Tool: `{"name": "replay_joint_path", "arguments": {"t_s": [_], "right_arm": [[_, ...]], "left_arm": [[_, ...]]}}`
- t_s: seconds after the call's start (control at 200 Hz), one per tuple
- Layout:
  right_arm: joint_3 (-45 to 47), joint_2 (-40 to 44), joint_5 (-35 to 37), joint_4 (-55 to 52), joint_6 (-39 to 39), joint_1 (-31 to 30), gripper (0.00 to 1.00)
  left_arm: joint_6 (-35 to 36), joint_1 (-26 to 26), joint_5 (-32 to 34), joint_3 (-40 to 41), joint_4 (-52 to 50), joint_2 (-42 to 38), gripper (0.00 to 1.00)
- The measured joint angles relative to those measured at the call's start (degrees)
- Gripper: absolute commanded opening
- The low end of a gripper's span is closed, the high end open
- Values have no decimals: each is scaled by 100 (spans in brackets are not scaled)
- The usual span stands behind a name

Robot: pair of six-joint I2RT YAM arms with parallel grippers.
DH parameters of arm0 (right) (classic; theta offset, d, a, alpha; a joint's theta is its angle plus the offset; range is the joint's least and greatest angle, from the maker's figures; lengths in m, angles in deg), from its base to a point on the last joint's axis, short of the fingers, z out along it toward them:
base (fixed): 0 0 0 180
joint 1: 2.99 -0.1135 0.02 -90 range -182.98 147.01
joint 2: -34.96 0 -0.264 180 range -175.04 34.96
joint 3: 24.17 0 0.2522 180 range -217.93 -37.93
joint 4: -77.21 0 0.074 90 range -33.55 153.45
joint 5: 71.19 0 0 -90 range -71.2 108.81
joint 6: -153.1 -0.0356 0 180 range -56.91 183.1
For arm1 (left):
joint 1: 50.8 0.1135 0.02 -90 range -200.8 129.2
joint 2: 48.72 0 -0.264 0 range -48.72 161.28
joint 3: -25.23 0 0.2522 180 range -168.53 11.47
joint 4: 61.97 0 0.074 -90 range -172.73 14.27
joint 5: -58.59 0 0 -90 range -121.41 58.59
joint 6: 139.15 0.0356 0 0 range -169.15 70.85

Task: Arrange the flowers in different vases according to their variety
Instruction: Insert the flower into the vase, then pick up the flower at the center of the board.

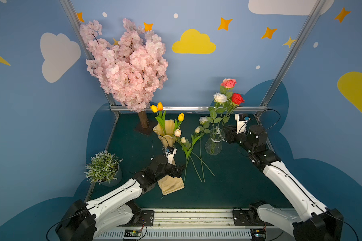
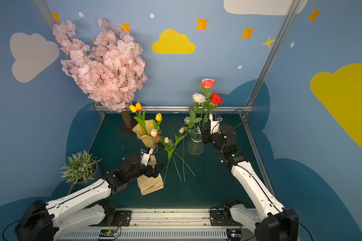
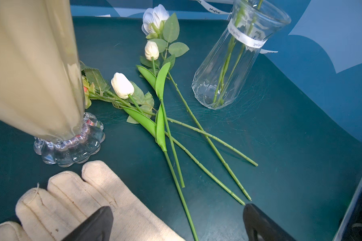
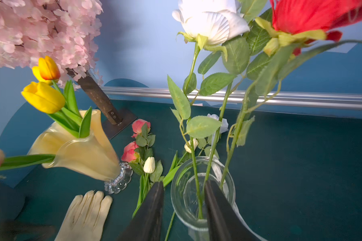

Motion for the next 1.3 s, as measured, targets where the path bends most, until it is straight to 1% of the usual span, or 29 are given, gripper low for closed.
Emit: {"name": "replay_joint_path", "arguments": {"t_s": [0.085, 0.16, 0.235, 0.34, 0.411, 0.531, 0.596, 0.701, 0.776, 0.891, 1.046, 1.237, 1.302], "right_arm": [[221, 393, -68, -262, -68, 0, 47], [551, 737, -116, -483, -129, 0, 49], [973, 1071, -142, -656, -201, 0, 53], [1727, 1585, -138, -678, -251, 0, 55], [2210, 1904, -87, -673, -306, 0, 55], [2610, 2210, 4, -651, -363, 0, 53], [2667, 2273, 57, -566, -372, 2, 53], [2715, 2247, 144, -391, -409, 2, 52], [2761, 2157, 160, -317, -444, 0, 52], [2802, 2024, 162, -315, -485, 2, 52], [2806, 2020, 162, -315, -507, 2, 51], [2806, 2011, 160, -313, -516, 2, 51], [2806, 1993, 160, -310, -516, 2, 51]], "left_arm": [[-28, 0, 0, -181, -188, 162, 100], [-133, -4, 7, -398, -452, 304, 100], [-267, -90, 162, -667, -798, 431, 98], [-466, -444, 592, -1086, -1305, 533, 86], [-632, -745, 876, -1314, -1561, 584, 76], [-931, -1241, 1329, -1762, -2050, 907, 62], [-1056, -1440, 1499, -2090, -2308, 1274, 57], [-1165, -1598, 1650, -2710, -2710, 1996, 56], [-1176, -1596, 1729, -3204, -3018, 2573, 56], [-1123, -1480, 1676, -3956, -3416, 3484, 55], [-940, -1226, 1545, -4634, -3875, 4457, 56], [-737, -918, 1497, -5136, -4269, 5134, 57], [-686, -848, 1486, -5202, -4323, 5248, 54]]}}
